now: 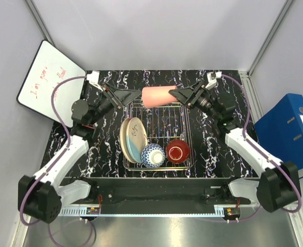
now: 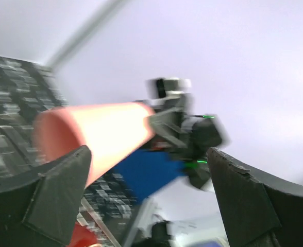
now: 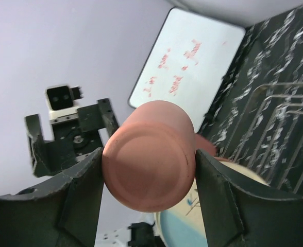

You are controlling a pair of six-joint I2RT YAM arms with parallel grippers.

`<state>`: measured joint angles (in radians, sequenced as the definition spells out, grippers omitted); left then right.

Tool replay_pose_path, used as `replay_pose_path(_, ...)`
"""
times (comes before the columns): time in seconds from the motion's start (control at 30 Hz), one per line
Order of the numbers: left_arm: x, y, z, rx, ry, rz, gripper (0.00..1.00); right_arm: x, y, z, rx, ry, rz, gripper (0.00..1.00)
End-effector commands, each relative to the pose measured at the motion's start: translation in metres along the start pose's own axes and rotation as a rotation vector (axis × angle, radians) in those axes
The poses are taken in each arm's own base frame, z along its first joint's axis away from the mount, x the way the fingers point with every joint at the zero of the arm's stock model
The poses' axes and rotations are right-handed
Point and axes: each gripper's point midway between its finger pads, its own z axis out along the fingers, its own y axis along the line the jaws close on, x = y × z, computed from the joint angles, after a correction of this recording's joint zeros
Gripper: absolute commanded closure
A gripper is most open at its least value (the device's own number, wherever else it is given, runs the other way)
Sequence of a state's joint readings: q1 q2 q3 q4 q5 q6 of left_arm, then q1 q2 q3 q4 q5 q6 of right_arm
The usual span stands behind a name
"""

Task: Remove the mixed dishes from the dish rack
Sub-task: Pick up the cup from the dish rack.

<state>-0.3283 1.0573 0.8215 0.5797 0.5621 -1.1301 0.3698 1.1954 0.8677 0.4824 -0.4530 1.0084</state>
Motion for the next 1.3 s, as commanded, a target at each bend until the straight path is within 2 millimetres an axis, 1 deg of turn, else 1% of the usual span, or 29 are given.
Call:
replay_pose_path(0.0, 0.007, -0.064, -0.012, 0.318, 0.061, -0.008, 0.01, -0.007, 0.073, -0.013, -0.337, 0.019, 0.046, 1.00)
replay_pose_path(0.03, 0.009, -0.056, -0.011, 0.280, 0.068, 0.003, 0.01, -0.007, 0.073, -0.013, -0.337, 0.015, 0.042, 1.00)
replay_pose_path(0.13, 0.011, -0.051, -0.011, 0.234, 0.074, 0.036, 0.01, -0.008, 0.076, -0.014, -0.350, 0.010, 0.035, 1.00)
replay_pose_path(0.23, 0.015, -0.046, -0.010, 0.224, 0.092, 0.031, 0.01, -0.009, 0.081, -0.014, -0.372, 0.009, 0.033, 1.00)
replay_pose_path(0.3, 0.017, -0.041, -0.011, 0.213, 0.095, 0.023, 0.01, -0.011, 0.079, -0.013, -0.365, 0.000, 0.039, 1.00)
replay_pose_path(0.33, 0.019, -0.036, -0.011, 0.199, 0.091, 0.020, 0.01, -0.012, 0.078, -0.013, -0.357, -0.008, 0.035, 1.00)
replay_pose_path(0.37, 0.019, -0.038, -0.013, 0.197, 0.084, 0.029, 0.01, -0.014, 0.081, -0.015, -0.359, -0.020, 0.008, 1.00)
replay_pose_path(0.43, 0.019, -0.031, -0.013, 0.163, 0.085, 0.042, 0.01, -0.014, 0.086, -0.015, -0.360, -0.012, -0.009, 1.00)
replay_pose_path(0.53, 0.019, -0.030, -0.013, 0.154, 0.082, 0.048, 0.01, -0.017, 0.089, -0.019, -0.357, -0.030, -0.019, 1.00)
replay_pose_path(0.63, 0.020, -0.029, -0.012, 0.150, 0.088, 0.051, 0.01, -0.017, 0.095, -0.021, -0.372, -0.024, -0.038, 1.00)
replay_pose_path(0.77, 0.021, -0.025, -0.011, 0.148, 0.087, 0.042, 0.01, -0.016, 0.094, -0.021, -0.364, -0.015, -0.048, 1.00)
replay_pose_path(0.8, 0.021, -0.028, -0.011, 0.162, 0.086, 0.041, 0.01, -0.015, 0.094, -0.020, -0.365, -0.007, -0.048, 1.00)
replay_pose_path(0.83, 0.022, -0.029, -0.011, 0.168, 0.090, 0.040, 0.01, -0.012, 0.088, -0.015, -0.357, 0.016, -0.036, 1.00)
replay_pose_path(0.87, 0.025, -0.032, -0.010, 0.181, 0.100, 0.038, 0.01, -0.006, 0.091, -0.014, -0.372, 0.055, -0.025, 1.00)
replay_pose_path(0.9, 0.025, -0.038, -0.009, 0.201, 0.102, 0.047, 0.01, -0.004, 0.088, -0.011, -0.373, 0.067, -0.011, 1.00)
replay_pose_path(0.93, 0.029, -0.037, -0.007, 0.207, 0.125, 0.043, 0.01, 0.002, 0.085, -0.007, -0.381, 0.088, 0.002, 1.00)
replay_pose_path(0.97, 0.035, -0.043, -0.005, 0.226, 0.143, 0.039, 0.02, 0.005, 0.084, -0.005, -0.382, 0.097, 0.013, 1.00)
replay_pose_path(1.0, 0.036, -0.048, -0.003, 0.247, 0.151, 0.046, 0.02, 0.008, 0.083, -0.003, -0.381, 0.103, 0.015, 1.00)
replay_pose_path(1.03, 0.039, -0.047, -0.001, 0.248, 0.162, 0.040, 0.03, 0.012, 0.077, 0.002, -0.366, 0.117, 0.024, 1.00)
replay_pose_path(1.07, 0.043, -0.050, 0.000, 0.259, 0.172, 0.037, 0.07, 0.015, 0.078, 0.003, -0.370, 0.125, 0.020, 1.00)
replay_pose_path(1.13, 0.046, -0.049, 0.001, 0.262, 0.178, 0.036, 0.20, 0.017, 0.078, 0.004, -0.373, 0.127, 0.020, 1.00)
replay_pose_path(1.17, 0.047, -0.049, 0.001, 0.263, 0.180, 0.036, 0.40, 0.017, 0.078, 0.004, -0.372, 0.127, 0.020, 1.00)
replay_pose_path(1.23, 0.049, -0.049, -0.001, 0.264, 0.183, 0.036, 0.63, 0.018, 0.077, 0.004, -0.368, 0.130, 0.020, 1.00)
replay_pose_path(1.27, 0.049, -0.049, -0.001, 0.261, 0.185, 0.039, 0.87, 0.019, 0.076, 0.004, -0.363, 0.131, 0.012, 1.00)
